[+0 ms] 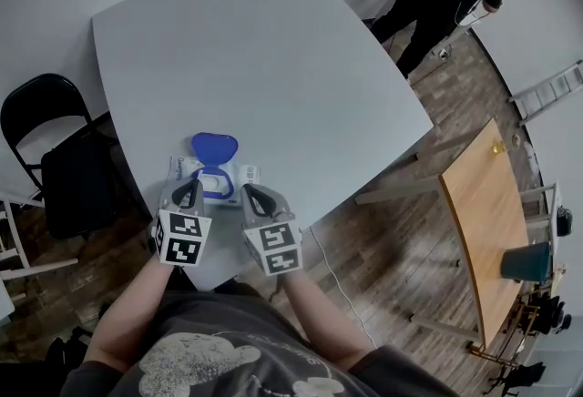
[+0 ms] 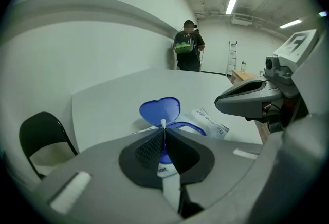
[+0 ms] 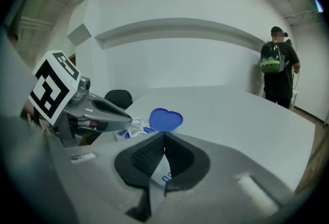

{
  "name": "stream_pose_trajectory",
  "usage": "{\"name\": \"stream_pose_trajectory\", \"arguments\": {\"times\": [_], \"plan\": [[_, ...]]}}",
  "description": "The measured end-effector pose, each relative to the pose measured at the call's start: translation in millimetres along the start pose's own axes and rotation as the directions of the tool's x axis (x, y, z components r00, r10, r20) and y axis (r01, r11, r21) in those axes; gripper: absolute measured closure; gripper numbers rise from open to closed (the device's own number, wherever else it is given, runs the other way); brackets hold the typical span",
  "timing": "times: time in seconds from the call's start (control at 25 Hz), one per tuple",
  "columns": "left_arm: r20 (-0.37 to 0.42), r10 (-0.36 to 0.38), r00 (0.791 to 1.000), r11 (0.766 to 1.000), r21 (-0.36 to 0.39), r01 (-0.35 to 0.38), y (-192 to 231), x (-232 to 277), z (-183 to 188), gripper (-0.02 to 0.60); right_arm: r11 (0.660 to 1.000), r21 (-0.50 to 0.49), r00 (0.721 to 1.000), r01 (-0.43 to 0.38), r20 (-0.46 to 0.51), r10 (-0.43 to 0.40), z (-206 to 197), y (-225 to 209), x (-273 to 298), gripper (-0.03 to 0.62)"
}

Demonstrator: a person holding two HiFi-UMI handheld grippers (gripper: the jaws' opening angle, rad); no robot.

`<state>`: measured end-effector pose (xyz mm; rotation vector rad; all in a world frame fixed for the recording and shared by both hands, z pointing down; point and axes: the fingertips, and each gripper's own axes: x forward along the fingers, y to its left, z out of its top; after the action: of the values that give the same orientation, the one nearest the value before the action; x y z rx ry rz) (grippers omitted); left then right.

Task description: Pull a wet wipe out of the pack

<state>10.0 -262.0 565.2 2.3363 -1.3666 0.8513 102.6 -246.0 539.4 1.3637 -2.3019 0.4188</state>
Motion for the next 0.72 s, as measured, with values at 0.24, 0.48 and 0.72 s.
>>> {"name": "stream_pose_trajectory", "arguments": {"times": [0.24, 0.48, 0.72], "plan": [[-0.037, -0.046, 0.998, 0.997, -0.068, 0.044, 24, -3, -25, 0.555, 0.996, -0.057, 0.993, -0.074, -0.099, 0.068, 1, 37, 26, 0.602], [-0.044, -0.106, 0.993, 0.992, -0.074, 0.102, 30, -1, -38, 0.555, 0.992, -0.102, 0.962, -0.080, -0.268, 0.050, -14, 60, 60, 0.543], [-0.045, -0.177, 0.983, 0.984, -0.030, 0.176, 30, 4, -38, 0.555, 0.995, -0.094, 0.923, -0.034, -0.384, -0.005, -30, 59, 79, 0.536]]}}
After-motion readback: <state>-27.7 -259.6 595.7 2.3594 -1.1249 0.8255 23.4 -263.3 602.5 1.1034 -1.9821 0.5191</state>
